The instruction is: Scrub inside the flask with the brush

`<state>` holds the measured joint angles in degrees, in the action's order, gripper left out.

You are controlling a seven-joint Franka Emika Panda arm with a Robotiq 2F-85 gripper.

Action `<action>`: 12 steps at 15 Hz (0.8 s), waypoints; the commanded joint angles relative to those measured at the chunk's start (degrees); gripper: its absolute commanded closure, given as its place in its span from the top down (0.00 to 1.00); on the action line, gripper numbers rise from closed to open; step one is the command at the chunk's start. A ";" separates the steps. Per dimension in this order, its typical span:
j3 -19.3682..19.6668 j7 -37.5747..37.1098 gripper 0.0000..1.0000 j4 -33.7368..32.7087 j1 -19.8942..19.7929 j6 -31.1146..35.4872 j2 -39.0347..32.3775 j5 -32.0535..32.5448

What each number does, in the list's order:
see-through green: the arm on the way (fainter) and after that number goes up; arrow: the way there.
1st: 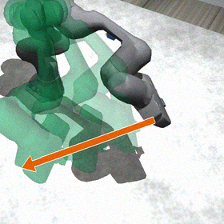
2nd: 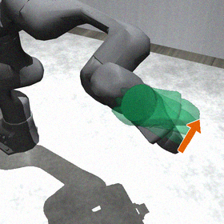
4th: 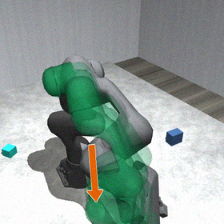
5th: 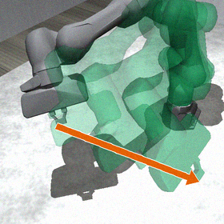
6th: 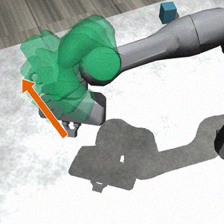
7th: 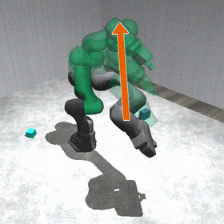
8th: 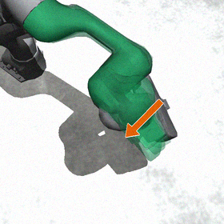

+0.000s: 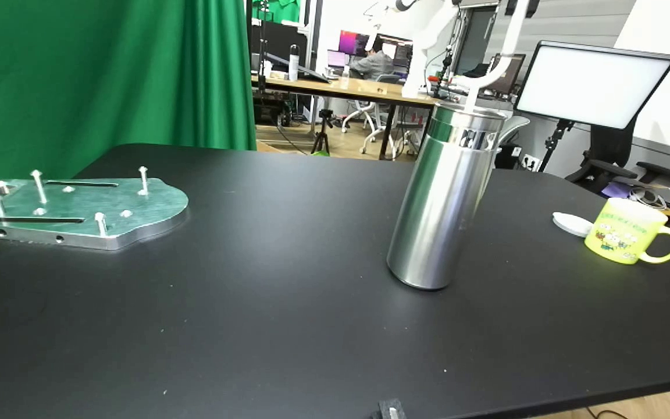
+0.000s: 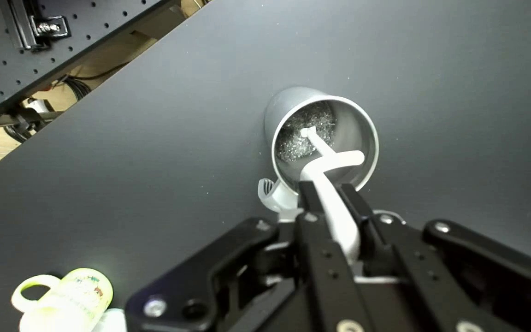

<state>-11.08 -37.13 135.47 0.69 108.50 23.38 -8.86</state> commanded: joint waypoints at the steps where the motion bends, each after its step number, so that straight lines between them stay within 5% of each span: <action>1: -0.50 -1.61 0.04 -0.09 0.84 -4.35 6.85 0.98; 6: -0.31 -0.63 0.04 0.04 -0.32 -4.51 10.21 0.29; 12: 2.14 0.23 0.04 1.12 -2.39 3.68 2.48 -2.16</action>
<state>-10.27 -36.97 137.43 -1.05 109.74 30.78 -9.72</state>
